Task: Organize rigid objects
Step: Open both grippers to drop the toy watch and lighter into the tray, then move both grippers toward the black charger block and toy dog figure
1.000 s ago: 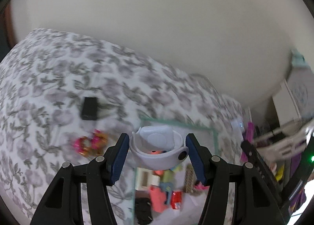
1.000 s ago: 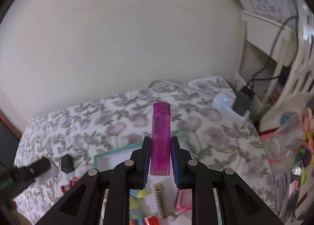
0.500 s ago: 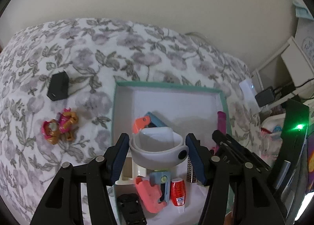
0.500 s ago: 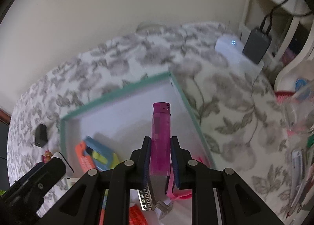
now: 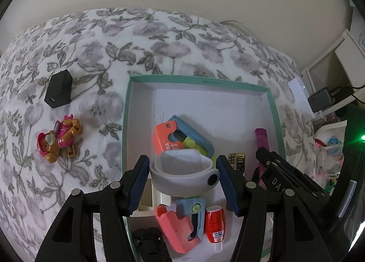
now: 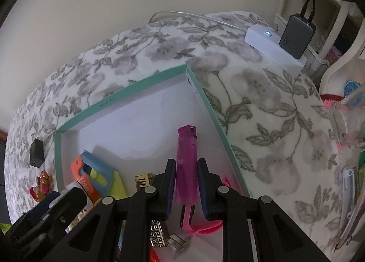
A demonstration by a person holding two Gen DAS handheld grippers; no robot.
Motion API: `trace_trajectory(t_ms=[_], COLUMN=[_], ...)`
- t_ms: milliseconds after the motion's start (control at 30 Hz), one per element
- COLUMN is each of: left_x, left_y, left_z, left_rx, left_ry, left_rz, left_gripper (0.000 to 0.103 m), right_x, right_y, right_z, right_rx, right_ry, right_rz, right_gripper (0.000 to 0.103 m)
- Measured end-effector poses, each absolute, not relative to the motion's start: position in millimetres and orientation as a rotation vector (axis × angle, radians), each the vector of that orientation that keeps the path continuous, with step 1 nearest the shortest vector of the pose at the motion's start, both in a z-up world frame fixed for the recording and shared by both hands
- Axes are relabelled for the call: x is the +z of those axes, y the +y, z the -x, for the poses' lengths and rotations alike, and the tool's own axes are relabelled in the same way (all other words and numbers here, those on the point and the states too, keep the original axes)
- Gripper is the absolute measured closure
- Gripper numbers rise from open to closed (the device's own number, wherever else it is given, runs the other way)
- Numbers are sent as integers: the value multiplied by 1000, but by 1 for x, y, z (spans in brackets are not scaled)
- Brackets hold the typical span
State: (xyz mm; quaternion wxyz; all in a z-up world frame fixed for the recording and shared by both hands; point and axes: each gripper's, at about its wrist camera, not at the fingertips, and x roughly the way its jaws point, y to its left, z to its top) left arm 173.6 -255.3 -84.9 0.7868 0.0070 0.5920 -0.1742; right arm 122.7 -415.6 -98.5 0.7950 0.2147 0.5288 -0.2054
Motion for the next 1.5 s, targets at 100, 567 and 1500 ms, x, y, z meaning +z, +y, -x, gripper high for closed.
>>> trace_trajectory(t_ms=[100,567,1500], left_x=[-82,-29,-46], left_y=[-255,-230,-15], left_z=[-175,-184,-245], left_rx=[-376,-349,281], left_ry=[1273,1172,1136], left_rz=[-14,32,84], left_gripper=[40,27,6], right_x=[-98,-22,-35], right_y=[-415,-399,-257], right_z=[-124,-123,-186], right_rx=[-432,-392,-129], right_ry=[1146,986,1036], right_rz=[-473,-441,-248], right_gripper=[81,80,31])
